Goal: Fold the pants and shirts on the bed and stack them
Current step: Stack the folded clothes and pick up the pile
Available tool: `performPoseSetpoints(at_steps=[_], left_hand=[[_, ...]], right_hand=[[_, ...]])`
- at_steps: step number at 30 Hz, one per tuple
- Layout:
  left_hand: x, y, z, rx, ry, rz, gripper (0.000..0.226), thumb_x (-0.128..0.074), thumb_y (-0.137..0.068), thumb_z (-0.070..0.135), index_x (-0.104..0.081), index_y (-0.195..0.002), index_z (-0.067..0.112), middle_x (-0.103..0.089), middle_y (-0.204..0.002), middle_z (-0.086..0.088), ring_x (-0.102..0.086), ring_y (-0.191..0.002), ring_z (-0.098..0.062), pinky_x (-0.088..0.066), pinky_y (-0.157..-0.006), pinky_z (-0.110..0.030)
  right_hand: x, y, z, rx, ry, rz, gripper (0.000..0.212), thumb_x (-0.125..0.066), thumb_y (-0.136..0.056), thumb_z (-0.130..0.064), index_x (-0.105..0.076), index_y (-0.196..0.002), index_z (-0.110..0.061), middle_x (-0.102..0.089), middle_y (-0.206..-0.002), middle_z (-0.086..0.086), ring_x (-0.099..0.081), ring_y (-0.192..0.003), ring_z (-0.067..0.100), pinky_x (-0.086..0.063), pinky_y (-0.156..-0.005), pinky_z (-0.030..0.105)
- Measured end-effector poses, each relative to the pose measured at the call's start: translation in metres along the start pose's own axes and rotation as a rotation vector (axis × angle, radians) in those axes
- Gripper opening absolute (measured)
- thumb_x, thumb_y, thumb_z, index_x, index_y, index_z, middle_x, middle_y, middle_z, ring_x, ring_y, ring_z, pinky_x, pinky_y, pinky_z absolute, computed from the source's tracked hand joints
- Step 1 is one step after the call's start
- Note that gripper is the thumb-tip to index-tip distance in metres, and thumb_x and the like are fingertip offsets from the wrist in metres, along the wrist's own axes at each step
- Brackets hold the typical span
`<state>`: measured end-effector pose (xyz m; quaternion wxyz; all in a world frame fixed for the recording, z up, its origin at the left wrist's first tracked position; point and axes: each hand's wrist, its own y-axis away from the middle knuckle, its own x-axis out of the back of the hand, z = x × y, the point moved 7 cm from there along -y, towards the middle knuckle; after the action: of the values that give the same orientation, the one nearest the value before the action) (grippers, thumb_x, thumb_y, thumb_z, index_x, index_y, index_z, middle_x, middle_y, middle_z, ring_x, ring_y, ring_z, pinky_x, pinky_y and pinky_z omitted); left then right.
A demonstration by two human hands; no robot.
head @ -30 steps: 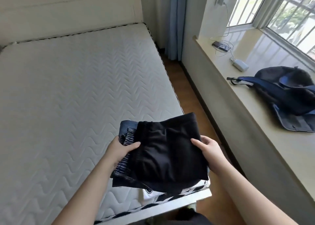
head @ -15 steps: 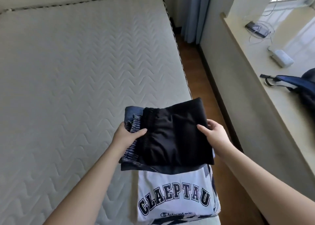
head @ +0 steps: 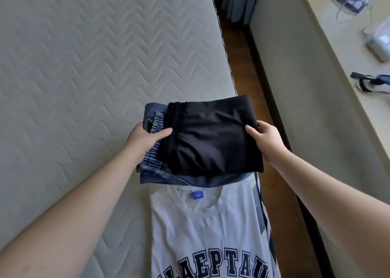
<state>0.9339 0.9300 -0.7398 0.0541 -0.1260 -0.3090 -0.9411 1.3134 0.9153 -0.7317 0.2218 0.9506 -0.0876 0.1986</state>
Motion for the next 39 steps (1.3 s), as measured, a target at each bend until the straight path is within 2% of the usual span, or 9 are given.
performPoseSetpoints(at_steps=[10,14,19,22,24,28,30,35,39], left_hand=[[-0.015,-0.073,-0.012,-0.007,0.008,0.048,0.065,-0.094,-0.052,0.043,-0.065,-0.106,0.022,-0.073,-0.098,0.005,-0.071,-0.085,-0.015,-0.059,-0.081,-0.039],[-0.021,-0.097,-0.026,-0.009,0.013,0.066,0.063,-0.093,-0.056,0.040,-0.066,-0.109,0.020,-0.073,-0.102,0.002,-0.071,-0.087,-0.017,-0.058,-0.080,-0.037],[-0.019,-0.096,-0.064,0.240,0.063,-0.063,0.097,-0.093,-0.038,0.056,-0.060,-0.122,0.018,-0.069,-0.113,-0.006,-0.069,-0.098,-0.029,-0.056,-0.086,-0.051],[-0.020,-0.084,-0.085,0.312,0.034,-0.145,0.076,-0.085,-0.047,0.062,-0.067,-0.110,0.024,-0.073,-0.105,-0.002,-0.070,-0.095,-0.025,-0.057,-0.078,-0.038],[-0.017,-0.081,-0.088,0.220,-0.027,-0.133,0.049,-0.078,-0.068,0.056,-0.067,-0.105,0.027,-0.072,-0.102,0.002,-0.069,-0.096,-0.019,-0.054,-0.073,-0.028],[-0.001,-0.072,-0.077,0.036,-0.130,0.017,0.024,-0.072,-0.082,0.049,-0.064,-0.094,0.030,-0.071,-0.088,0.016,-0.066,-0.081,-0.002,-0.051,-0.067,-0.022],[0.000,-0.065,-0.086,0.014,-0.147,0.023,0.021,-0.071,-0.082,0.050,-0.064,-0.090,0.033,-0.070,-0.082,0.021,-0.064,-0.078,0.004,-0.046,-0.062,-0.018],[-0.012,-0.049,-0.122,0.084,-0.247,0.062,0.047,-0.055,-0.093,0.049,-0.054,-0.124,0.013,-0.064,-0.118,-0.005,-0.060,-0.105,-0.023,-0.047,-0.090,-0.036],[-0.019,-0.050,-0.123,0.138,-0.342,0.119,0.055,-0.049,-0.097,0.047,-0.043,-0.126,0.002,-0.055,-0.127,-0.020,-0.054,-0.113,-0.036,-0.043,-0.099,-0.048]], right_hand=[[-0.034,-0.077,0.012,0.015,0.036,0.025,0.020,-0.067,-0.089,-0.035,-0.072,-0.103,-0.021,-0.074,-0.096,-0.001,-0.070,-0.092,0.021,-0.057,-0.088,0.045],[-0.049,-0.100,0.028,-0.018,0.097,0.080,0.019,-0.065,-0.089,-0.037,-0.068,-0.101,-0.023,-0.072,-0.096,-0.003,-0.067,-0.091,0.020,-0.052,-0.076,0.031],[-0.061,-0.092,0.065,-0.261,0.098,-0.015,0.052,-0.073,-0.083,-0.048,-0.058,-0.123,-0.017,-0.064,-0.117,-0.001,-0.060,-0.104,0.021,-0.050,-0.095,0.036],[-0.066,-0.072,0.083,-0.367,0.080,-0.085,0.071,-0.077,-0.069,-0.063,-0.054,-0.121,-0.020,-0.061,-0.117,-0.002,-0.059,-0.105,0.021,-0.051,-0.093,0.037],[-0.070,-0.066,0.082,-0.339,0.089,-0.125,0.079,-0.080,-0.066,-0.063,-0.050,-0.127,-0.024,-0.057,-0.118,-0.006,-0.057,-0.105,0.018,-0.049,-0.088,0.032],[-0.064,-0.062,0.075,-0.250,0.132,-0.058,0.060,-0.082,-0.066,-0.059,-0.055,-0.108,-0.027,-0.064,-0.107,-0.009,-0.060,-0.091,0.011,-0.048,-0.075,0.026],[-0.059,-0.057,0.083,-0.255,0.168,-0.029,0.061,-0.081,-0.064,-0.061,-0.058,-0.107,-0.025,-0.066,-0.104,-0.008,-0.063,-0.096,0.015,-0.053,-0.083,0.033],[-0.067,-0.038,0.104,-0.286,0.358,-0.003,0.074,-0.073,-0.071,-0.067,-0.050,-0.119,-0.016,-0.063,-0.118,0.004,-0.061,-0.109,0.029,-0.048,-0.085,0.035],[-0.073,-0.039,0.103,-0.325,0.478,0.057,0.087,-0.067,-0.072,-0.072,-0.042,-0.131,-0.013,-0.057,-0.129,0.010,-0.055,-0.117,0.034,-0.046,-0.094,0.044]])
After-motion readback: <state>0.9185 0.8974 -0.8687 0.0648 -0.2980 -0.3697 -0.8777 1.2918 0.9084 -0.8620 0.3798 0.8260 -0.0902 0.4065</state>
